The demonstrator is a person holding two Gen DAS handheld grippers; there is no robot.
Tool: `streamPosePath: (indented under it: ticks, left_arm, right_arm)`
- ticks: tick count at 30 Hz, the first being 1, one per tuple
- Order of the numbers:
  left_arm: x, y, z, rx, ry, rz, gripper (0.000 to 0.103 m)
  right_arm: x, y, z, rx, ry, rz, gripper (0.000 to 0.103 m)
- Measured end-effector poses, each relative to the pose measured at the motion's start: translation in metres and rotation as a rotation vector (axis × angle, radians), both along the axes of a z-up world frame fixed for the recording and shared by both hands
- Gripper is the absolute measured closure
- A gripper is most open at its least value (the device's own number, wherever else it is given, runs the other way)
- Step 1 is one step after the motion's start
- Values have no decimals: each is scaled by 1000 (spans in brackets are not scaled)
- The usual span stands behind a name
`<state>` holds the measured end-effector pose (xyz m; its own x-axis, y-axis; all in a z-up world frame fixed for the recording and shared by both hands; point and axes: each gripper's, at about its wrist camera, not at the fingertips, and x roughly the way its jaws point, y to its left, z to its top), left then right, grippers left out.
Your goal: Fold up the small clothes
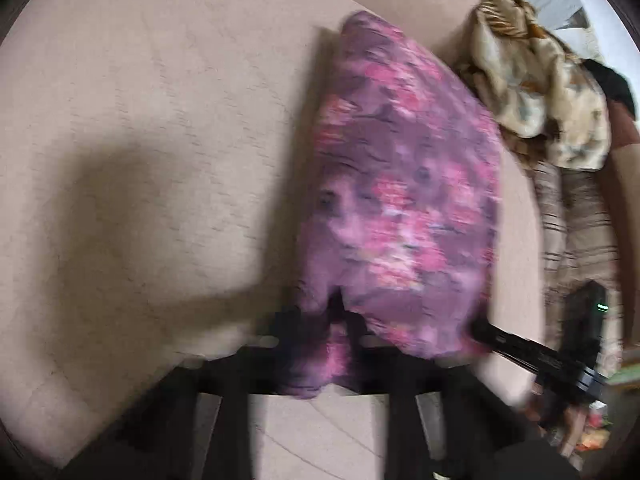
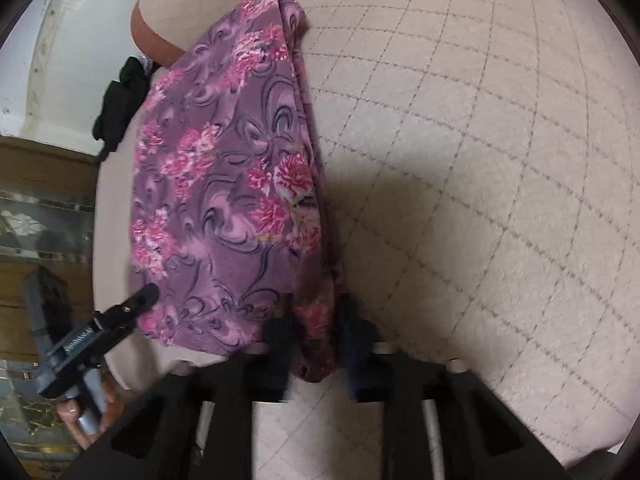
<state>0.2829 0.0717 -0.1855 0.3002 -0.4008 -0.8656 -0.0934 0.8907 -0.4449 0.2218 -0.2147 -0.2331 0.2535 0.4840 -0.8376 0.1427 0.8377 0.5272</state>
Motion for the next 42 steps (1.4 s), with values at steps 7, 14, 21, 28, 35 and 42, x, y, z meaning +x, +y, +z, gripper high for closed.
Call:
streamPosePath:
  ticks: [7, 14, 21, 28, 35, 42]
  left_arm:
    - [-6, 16, 0, 33, 21, -27, 98]
    - [-18, 19, 47, 81, -106, -41, 55]
    - [31, 26, 117, 106, -180, -39, 36]
    - [117, 6, 75, 75, -150, -47, 31]
    - [139, 12, 4, -104, 49, -1, 59]
    - [131, 23, 20, -168, 22, 15, 89]
  right_arm:
    - [-19, -10, 24, 49, -57, -7, 95]
    - [-17, -6, 40, -28, -96, 3, 29]
    - [27, -11, 125, -81, -245, 11, 22]
    - [111, -7, 108, -98, -265, -18, 18]
    - [128, 3, 40, -84, -137, 13, 38]
    - [129, -12, 37, 0, -106, 1, 94]
